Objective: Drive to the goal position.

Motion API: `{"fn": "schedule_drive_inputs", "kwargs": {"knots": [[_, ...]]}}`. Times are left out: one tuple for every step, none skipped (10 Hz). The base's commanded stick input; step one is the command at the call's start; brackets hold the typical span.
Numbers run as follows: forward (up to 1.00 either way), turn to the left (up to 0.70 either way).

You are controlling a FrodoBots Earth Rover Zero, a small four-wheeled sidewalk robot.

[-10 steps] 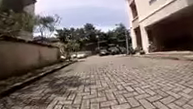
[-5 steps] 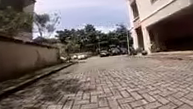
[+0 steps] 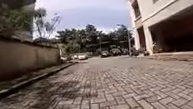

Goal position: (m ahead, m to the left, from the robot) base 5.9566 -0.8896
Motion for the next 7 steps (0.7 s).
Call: {"fn": "schedule_drive_inputs", "kwargs": {"knots": [[0.50,0.00],[0.50,0.00],[0.50,0.00],[0.50,0.00],[0.50,0.00],[0.50,0.00],[0.50,0.00]]}}
